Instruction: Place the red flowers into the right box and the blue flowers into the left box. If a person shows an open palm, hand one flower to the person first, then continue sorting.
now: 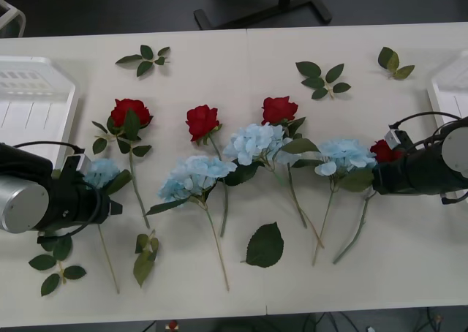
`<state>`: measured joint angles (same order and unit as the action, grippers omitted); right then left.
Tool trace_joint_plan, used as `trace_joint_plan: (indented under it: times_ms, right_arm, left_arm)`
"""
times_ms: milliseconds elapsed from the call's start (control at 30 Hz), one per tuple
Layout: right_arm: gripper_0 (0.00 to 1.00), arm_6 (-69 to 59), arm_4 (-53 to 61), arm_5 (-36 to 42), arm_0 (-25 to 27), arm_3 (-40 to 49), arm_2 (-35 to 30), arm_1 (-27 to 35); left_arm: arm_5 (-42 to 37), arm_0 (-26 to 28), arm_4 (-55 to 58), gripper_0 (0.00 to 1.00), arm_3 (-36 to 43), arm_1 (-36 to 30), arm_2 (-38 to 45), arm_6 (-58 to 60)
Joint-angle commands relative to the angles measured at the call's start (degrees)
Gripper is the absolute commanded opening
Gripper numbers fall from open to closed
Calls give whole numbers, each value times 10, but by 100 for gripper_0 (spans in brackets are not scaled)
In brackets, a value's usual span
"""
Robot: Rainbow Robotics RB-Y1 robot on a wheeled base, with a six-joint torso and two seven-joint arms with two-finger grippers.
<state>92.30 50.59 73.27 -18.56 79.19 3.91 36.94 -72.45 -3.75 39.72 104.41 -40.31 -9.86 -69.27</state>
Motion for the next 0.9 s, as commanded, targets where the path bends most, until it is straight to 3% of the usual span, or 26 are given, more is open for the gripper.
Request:
trace_joint_plan:
  times_ms: [33, 133, 200, 233, 267, 333, 433, 600, 667, 900]
  right_arm:
    - [0, 17, -1, 16, -31, 16, -1, -11]
    - [0, 23, -2, 37, -37, 46, -7, -6]
    - [0, 25, -2, 47, -39, 68, -13, -3]
    - [0, 25, -2, 50, -39, 76, -15, -3]
    - [0, 26, -3, 55, -39, 86, -18, -1]
    - [0, 29, -4, 56, -39, 95, -19, 1]
    - [63, 39, -3, 51, -39, 96, -19, 3]
    - [94, 94, -11, 38, -32, 95, -19, 8]
    - [99, 109, -14, 31, -30, 95, -19, 10]
    - [100, 120, -22, 24, -27, 93, -19, 15]
  left_arm:
    - [24, -21, -8, 100, -9, 10, -14, -1]
    - [27, -23, -10, 59, -17, 15, -15, -3]
    - [27, -25, -11, 22, -18, 15, -15, -5]
    - [27, -25, -12, 8, -18, 15, -15, -4]
    - [27, -25, -12, 0, -18, 15, -15, -4]
    - [27, -25, -13, 0, -18, 15, -16, -5]
    - [26, -25, -13, 0, -18, 15, -16, -5]
    - [26, -25, -14, 0, -12, 12, -15, -9]
    - [25, -24, -10, 0, -2, 1, -15, -10]
    - [7, -16, -17, 0, 60, -38, -13, -15]
